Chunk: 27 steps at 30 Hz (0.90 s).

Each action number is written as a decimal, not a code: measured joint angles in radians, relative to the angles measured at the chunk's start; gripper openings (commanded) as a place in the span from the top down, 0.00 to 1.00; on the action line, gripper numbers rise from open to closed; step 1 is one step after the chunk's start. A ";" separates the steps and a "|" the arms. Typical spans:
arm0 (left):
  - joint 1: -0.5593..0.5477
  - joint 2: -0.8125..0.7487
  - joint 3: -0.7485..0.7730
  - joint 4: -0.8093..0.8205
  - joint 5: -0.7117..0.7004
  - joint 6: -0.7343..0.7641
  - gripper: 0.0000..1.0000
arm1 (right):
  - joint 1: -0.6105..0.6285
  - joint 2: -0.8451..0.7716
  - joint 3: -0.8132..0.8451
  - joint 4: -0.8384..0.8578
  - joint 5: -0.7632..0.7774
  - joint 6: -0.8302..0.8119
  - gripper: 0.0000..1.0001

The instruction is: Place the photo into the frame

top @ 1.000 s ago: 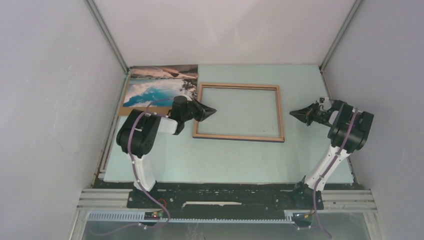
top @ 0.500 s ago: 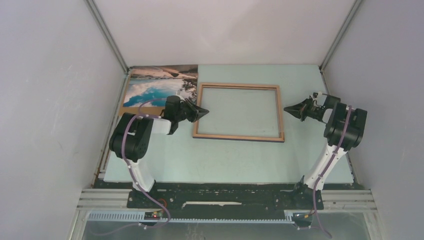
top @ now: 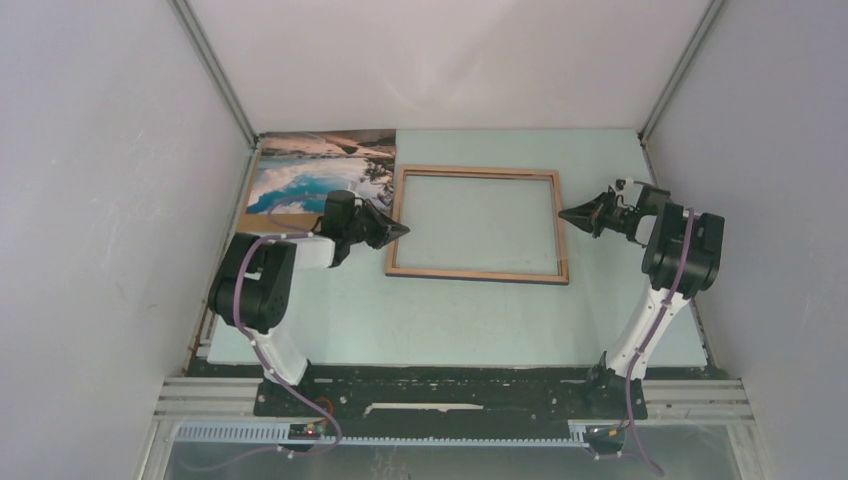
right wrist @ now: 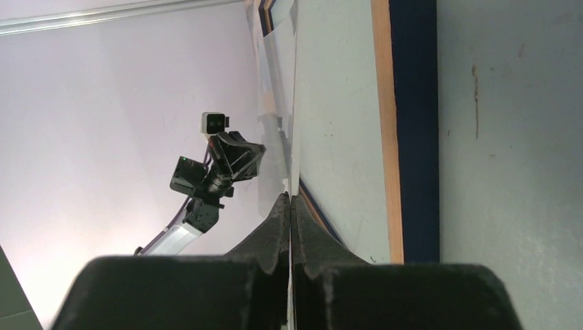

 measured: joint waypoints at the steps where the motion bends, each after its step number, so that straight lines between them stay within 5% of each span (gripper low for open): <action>1: 0.001 0.000 0.000 -0.007 0.000 0.000 1.00 | 0.001 0.000 0.000 0.005 0.000 0.002 1.00; 27: 0.009 -0.015 0.132 -0.082 -0.001 0.022 1.00 | -0.011 -0.004 -0.032 0.009 0.003 0.003 1.00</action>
